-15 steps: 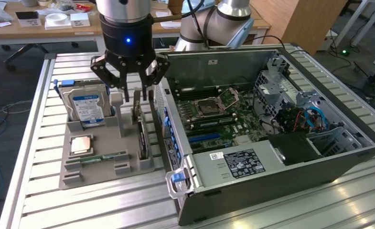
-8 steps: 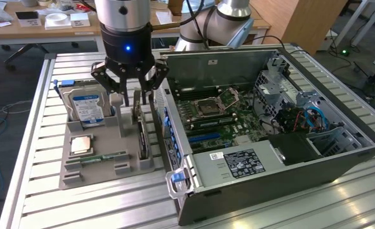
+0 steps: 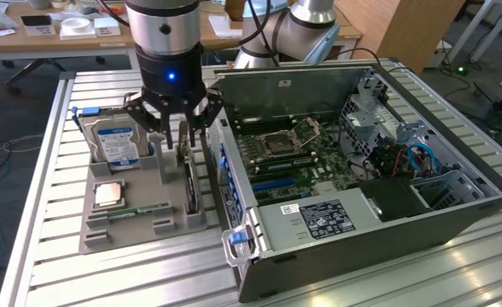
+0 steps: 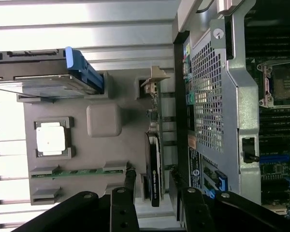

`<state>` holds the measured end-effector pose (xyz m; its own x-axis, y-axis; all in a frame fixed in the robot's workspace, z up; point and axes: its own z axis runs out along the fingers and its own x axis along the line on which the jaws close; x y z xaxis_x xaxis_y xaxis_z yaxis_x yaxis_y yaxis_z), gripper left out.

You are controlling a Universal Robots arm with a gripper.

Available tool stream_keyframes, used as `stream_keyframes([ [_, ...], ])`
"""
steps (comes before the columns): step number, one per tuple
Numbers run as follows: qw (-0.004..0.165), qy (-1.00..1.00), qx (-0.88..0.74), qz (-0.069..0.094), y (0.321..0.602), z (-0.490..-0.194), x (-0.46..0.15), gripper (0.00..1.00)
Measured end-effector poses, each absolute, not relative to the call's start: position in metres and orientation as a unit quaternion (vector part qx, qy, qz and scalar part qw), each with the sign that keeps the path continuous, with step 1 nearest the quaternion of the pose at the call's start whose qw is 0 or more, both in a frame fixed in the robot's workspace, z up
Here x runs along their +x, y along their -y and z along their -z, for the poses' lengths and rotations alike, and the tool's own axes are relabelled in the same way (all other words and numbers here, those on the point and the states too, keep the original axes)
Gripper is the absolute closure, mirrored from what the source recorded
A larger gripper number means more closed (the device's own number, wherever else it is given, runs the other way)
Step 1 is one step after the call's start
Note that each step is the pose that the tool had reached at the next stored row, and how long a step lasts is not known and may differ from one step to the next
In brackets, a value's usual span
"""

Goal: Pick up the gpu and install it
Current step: 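Pick up the gpu and move the gpu toward the slot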

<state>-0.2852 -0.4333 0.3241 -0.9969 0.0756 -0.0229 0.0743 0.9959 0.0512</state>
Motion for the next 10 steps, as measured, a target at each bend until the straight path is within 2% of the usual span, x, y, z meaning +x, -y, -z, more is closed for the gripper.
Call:
stream_keyframes([
  [10,0.012,-0.999,0.037,-0.025,0.433,-0.306,-0.287,0.58],
])
